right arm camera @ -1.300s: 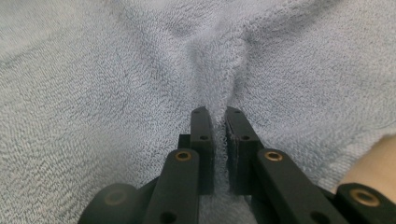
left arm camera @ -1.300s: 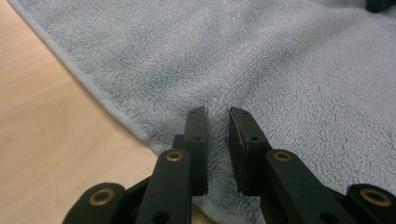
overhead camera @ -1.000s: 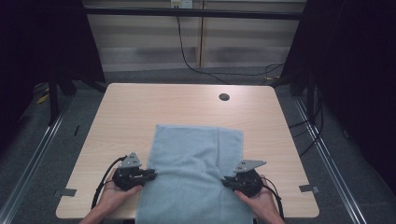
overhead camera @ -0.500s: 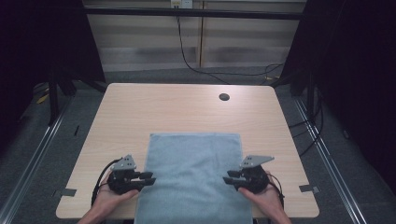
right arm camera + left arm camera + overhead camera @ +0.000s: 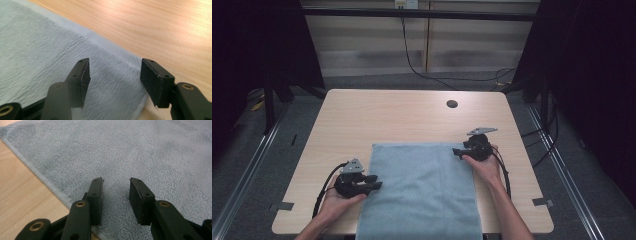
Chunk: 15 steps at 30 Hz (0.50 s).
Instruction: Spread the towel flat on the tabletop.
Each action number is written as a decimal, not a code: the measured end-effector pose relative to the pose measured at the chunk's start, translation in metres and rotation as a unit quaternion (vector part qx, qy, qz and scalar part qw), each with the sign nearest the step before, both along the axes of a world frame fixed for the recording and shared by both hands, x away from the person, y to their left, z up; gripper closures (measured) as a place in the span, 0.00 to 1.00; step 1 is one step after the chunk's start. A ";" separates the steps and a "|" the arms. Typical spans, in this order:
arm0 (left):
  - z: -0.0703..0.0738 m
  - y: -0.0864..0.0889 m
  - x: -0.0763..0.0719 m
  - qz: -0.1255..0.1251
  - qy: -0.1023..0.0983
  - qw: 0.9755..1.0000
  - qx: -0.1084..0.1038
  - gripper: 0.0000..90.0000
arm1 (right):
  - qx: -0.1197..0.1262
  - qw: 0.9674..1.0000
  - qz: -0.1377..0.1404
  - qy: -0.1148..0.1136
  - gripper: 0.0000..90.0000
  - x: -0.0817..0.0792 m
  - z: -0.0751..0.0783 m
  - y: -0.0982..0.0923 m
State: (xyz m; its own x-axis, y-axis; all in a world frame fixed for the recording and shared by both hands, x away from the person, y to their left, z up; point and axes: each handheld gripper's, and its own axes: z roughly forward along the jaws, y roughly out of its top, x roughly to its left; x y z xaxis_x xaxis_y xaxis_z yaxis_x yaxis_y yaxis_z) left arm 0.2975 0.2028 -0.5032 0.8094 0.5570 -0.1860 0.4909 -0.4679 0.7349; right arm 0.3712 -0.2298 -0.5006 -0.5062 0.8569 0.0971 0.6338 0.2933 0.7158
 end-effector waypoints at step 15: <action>0.023 0.005 0.040 0.041 -0.017 0.999 -0.019 0.53 | -0.025 0.999 0.034 0.002 0.87 -0.017 -0.002 0.009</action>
State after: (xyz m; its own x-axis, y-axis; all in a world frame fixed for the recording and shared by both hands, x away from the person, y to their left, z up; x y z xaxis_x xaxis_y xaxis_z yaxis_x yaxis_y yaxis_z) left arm 0.3378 0.2075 -0.4798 0.7673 0.6151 -0.1813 0.5007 -0.3980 0.7687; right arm 0.3547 -0.2211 -0.5028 -0.5637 0.8240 0.0575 0.6132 0.3708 0.6975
